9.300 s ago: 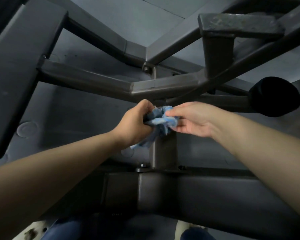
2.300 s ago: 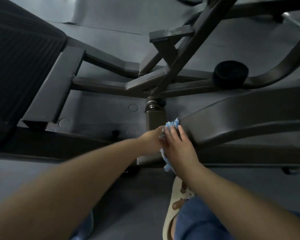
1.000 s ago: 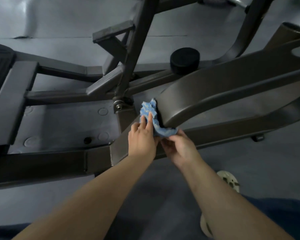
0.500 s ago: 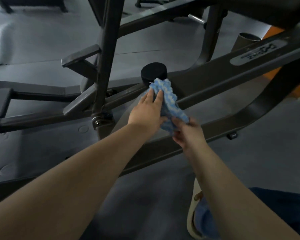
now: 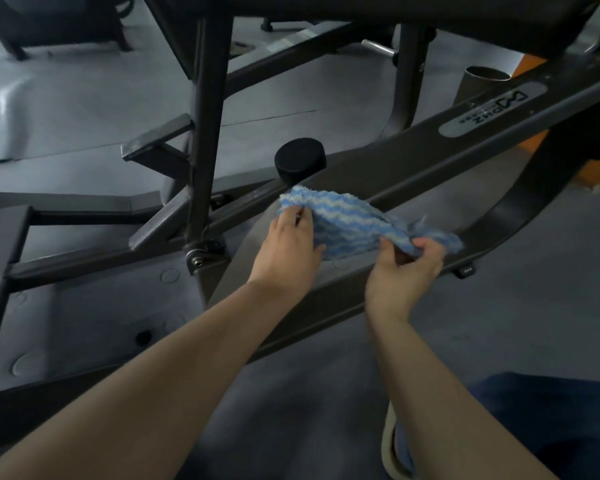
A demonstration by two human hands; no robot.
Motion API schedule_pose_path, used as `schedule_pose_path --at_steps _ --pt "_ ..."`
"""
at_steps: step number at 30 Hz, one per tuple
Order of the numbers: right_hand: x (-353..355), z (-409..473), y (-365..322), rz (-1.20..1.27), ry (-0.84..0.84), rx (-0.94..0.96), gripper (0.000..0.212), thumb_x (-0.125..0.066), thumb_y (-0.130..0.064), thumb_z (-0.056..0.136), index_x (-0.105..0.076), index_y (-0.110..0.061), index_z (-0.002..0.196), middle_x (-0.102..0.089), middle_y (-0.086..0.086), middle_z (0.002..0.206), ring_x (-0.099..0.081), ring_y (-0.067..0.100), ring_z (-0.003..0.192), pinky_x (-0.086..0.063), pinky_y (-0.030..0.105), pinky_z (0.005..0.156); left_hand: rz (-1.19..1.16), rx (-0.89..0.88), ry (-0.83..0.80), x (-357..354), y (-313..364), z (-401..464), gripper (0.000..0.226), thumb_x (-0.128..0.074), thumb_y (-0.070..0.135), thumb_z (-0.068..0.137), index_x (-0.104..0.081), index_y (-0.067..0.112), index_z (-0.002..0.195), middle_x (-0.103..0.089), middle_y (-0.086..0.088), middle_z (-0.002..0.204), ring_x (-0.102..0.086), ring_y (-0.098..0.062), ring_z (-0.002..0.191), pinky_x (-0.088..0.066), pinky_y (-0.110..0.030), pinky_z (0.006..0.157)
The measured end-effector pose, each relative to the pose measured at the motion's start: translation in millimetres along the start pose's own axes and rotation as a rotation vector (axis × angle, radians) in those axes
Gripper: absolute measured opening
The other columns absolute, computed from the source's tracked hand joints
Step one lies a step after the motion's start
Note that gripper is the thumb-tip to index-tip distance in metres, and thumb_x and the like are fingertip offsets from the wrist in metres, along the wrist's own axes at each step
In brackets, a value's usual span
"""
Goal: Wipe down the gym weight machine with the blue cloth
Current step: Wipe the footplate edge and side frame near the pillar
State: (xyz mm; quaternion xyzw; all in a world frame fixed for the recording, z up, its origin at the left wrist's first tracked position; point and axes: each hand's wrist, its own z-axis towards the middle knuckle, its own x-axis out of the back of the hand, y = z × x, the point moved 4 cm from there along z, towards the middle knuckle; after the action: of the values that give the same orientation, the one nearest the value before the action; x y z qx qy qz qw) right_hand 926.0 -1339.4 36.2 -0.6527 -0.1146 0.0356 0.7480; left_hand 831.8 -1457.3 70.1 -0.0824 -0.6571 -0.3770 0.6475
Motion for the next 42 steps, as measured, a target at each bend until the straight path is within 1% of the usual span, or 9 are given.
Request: schedule_pose_path --at_steps 4,10,15,20,23,26,32,37,42 --pt "-32 -26 35 -0.135 -0.69 -0.569 0.058 -0.059 -0.015 0.09 -0.029 -0.031 0.137 -0.056 0.008 0.115 -0.057 0.021 0.087 -0.047 0.032 0.074 0.021 -0.012 -0.062 -5 8 4 0.078 -0.05 0.039 0.093 -0.005 0.009 0.15 -0.011 -0.008 0.156 -0.014 -0.024 0.143 -0.015 -0.034 0.116" --pt "-49 -17 17 0.301 -0.678 -0.808 0.057 -0.045 -0.003 0.097 -0.023 -0.021 0.147 -0.054 0.015 0.127 -0.055 0.026 0.109 -0.044 0.039 0.087 0.069 -0.024 -0.118 -1 7 11 0.084 -0.05 0.042 0.093 0.003 0.011 0.15 -0.001 -0.008 0.158 -0.007 -0.022 0.145 -0.011 -0.035 0.118" --pt "-61 -52 34 0.145 -0.943 -1.09 0.068 -0.031 -0.056 0.096 -0.031 -0.007 0.144 -0.03 0.017 0.151 -0.03 0.034 0.138 -0.028 0.047 0.109 0.143 -0.013 -0.143 -3 -9 8 0.077 -0.04 0.043 0.097 0.005 0.009 0.149 0.002 -0.006 0.158 -0.004 -0.018 0.146 -0.01 -0.03 0.116" --pt "-71 -28 23 0.657 -0.711 -1.025 0.045 -0.028 -0.025 0.101 -0.034 -0.013 0.143 -0.042 0.01 0.145 -0.035 0.026 0.137 -0.023 0.04 0.114 0.17 0.003 -0.169 -4 -6 13 0.079 -0.038 0.048 0.096 0.007 0.01 0.149 0.004 -0.007 0.158 -0.002 -0.019 0.146 -0.014 -0.033 0.117" --pt "-62 -7 25 0.401 -0.642 -0.984 0.037 -0.042 -0.026 0.099 -0.048 -0.01 0.132 -0.059 0.01 0.11 -0.056 0.025 0.11 -0.04 0.038 0.097 0.196 -0.032 -0.175 -4 11 30 0.076 -0.039 0.042 0.097 0.007 0.009 0.149 0.005 -0.01 0.158 0.001 -0.021 0.146 -0.01 -0.034 0.119" --pt "-56 21 17 0.427 -0.563 -0.995 0.029 -0.046 -0.019 0.098 -0.052 -0.01 0.125 -0.056 0.014 0.128 -0.054 0.028 0.116 -0.042 0.04 0.096 0.228 -0.082 -0.178 -6 39 49 0.076 -0.039 0.04 0.098 0.006 0.007 0.149 0.004 -0.012 0.158 0.001 -0.024 0.146 -0.009 -0.035 0.119" --pt "-39 105 -10 0.786 -0.404 -0.825 0.033 -0.037 -0.013 0.099 -0.054 -0.002 0.125 -0.061 0.017 0.122 -0.061 0.022 0.074 -0.051 0.026 0.049 0.25 -0.196 -0.2 -9 100 99 0.075 -0.04 0.041 0.098 0.003 0.005 0.149 0.0 -0.018 0.156 -0.004 -0.031 0.145 -0.012 -0.038 0.117" --pt "-14 121 -15 1.106 -0.413 -0.711 0.032 -0.032 -0.014 0.096 -0.056 -0.001 0.113 -0.065 0.015 0.104 -0.063 0.022 0.084 -0.05 0.031 0.072 0.235 -0.238 -0.245 -11 134 127 0.072 -0.039 0.041 0.098 0.005 0.019 0.15 0.005 -0.021 0.155 -0.002 -0.034 0.144 -0.015 -0.042 0.114" --pt "-28 88 -16 0.801 -0.521 -0.534 0.029 -0.05 -0.018 0.094 -0.056 -0.009 0.121 -0.07 0.002 0.096 -0.067 0.01 0.084 -0.051 0.024 0.08 0.247 -0.274 -0.253 -12 114 115 0.079 -0.046 0.031 0.096 0.012 0.018 0.149 0.01 -0.017 0.156 0.001 -0.031 0.145 -0.016 -0.041 0.115"
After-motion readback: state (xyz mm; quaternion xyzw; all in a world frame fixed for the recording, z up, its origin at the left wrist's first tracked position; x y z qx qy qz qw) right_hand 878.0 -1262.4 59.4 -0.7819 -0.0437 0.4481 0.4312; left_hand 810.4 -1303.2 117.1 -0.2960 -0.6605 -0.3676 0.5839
